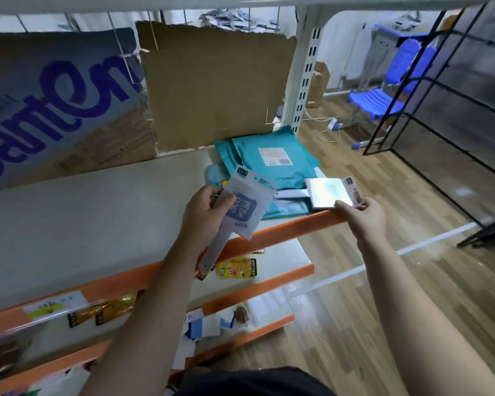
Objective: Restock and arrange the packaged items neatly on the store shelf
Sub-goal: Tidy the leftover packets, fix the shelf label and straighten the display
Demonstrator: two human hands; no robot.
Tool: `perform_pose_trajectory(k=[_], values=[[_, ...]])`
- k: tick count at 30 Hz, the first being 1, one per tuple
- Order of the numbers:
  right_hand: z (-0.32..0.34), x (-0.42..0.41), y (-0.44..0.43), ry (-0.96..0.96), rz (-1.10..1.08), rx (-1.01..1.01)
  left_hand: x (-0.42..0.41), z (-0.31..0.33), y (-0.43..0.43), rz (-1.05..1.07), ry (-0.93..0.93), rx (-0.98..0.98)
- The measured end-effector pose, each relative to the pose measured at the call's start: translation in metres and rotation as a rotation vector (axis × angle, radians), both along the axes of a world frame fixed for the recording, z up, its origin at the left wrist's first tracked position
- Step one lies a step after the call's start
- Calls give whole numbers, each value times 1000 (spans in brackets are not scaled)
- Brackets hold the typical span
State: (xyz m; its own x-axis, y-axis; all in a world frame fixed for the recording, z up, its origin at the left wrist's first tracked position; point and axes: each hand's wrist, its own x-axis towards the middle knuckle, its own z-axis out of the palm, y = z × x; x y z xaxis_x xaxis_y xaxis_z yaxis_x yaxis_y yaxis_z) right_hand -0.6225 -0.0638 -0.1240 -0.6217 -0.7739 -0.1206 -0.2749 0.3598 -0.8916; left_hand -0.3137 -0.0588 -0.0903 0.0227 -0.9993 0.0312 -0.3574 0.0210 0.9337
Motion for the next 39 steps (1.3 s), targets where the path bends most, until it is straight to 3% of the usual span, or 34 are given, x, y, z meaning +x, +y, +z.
perform_pose_trajectory(k=[10,14,18,22,29,35,39], values=[[18,3,-6,-217,-28,-354,-3,-7,-6,102,67,35],[40,15,-20,-446,161,-458,10,-8,-6,235,131,58],[47,51,-41,-547,347,-474,38,-3,7,338,307,113],[44,123,-53,-623,502,-381,84,6,43,411,363,83],[32,270,-30,-551,820,-170,178,16,124,678,447,33],[36,408,15,-534,935,-73,278,23,197,863,537,-31],[40,500,61,-697,904,37,361,24,248,903,537,-73]])
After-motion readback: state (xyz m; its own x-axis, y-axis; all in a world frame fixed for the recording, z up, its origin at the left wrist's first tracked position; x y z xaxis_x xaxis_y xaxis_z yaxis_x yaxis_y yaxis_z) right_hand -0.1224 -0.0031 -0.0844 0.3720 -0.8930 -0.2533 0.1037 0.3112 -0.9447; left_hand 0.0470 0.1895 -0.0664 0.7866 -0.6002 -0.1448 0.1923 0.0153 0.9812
